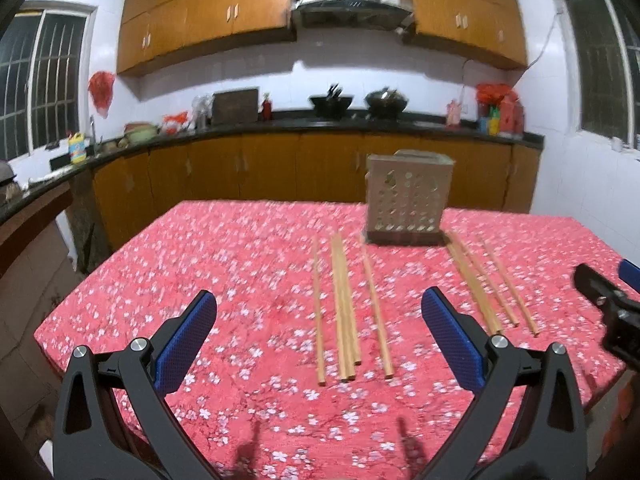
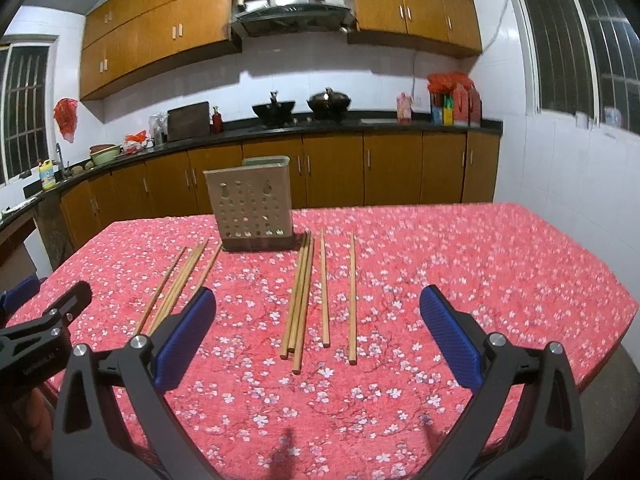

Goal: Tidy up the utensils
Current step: 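Lower the right tool onto a wooden chopstick and close it while the left tool grasps another, then lift the held chopsticks with both tools and carry them over the beige holder, then open both tools to drop the chopsticks into the beige holder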

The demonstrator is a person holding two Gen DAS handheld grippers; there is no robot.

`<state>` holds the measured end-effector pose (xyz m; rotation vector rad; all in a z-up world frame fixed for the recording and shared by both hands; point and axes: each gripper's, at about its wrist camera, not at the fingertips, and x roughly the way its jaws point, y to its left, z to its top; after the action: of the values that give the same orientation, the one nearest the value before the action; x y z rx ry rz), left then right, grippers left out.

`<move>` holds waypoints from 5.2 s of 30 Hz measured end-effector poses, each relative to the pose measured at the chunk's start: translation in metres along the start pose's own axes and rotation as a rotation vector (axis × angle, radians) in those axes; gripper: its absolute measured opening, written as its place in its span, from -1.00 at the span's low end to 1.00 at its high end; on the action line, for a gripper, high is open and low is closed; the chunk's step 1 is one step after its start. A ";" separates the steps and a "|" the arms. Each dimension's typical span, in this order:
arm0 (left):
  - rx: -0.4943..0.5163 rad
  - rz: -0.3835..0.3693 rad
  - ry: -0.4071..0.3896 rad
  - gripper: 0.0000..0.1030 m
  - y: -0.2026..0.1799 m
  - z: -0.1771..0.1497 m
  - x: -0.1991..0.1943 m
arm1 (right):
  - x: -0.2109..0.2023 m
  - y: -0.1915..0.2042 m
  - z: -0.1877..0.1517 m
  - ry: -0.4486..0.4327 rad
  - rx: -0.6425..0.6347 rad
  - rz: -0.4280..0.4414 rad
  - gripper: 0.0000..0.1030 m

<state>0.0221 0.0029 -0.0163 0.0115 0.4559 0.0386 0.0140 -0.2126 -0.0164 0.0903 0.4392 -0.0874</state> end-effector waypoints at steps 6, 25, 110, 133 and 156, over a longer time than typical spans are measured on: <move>-0.064 0.055 0.162 0.97 0.028 -0.002 0.040 | 0.041 -0.032 0.002 0.132 0.111 -0.051 0.88; -0.043 -0.100 0.382 -0.12 0.025 -0.005 0.120 | 0.163 -0.039 -0.016 0.437 0.133 -0.052 -0.22; -0.135 -0.176 -0.297 -0.86 0.023 0.266 0.058 | 0.070 -0.019 0.235 -0.233 0.101 0.235 -0.85; -0.153 -0.251 -0.155 -0.74 -0.028 0.219 0.128 | 0.125 0.018 0.206 -0.048 0.072 0.278 -0.66; -0.182 -0.171 0.119 -0.35 0.043 0.094 0.116 | 0.177 -0.040 0.034 0.390 0.146 0.129 -0.45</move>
<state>0.1659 0.0502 0.0178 -0.2097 0.5700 -0.0880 0.1833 -0.2669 -0.0645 0.2822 0.8148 0.0266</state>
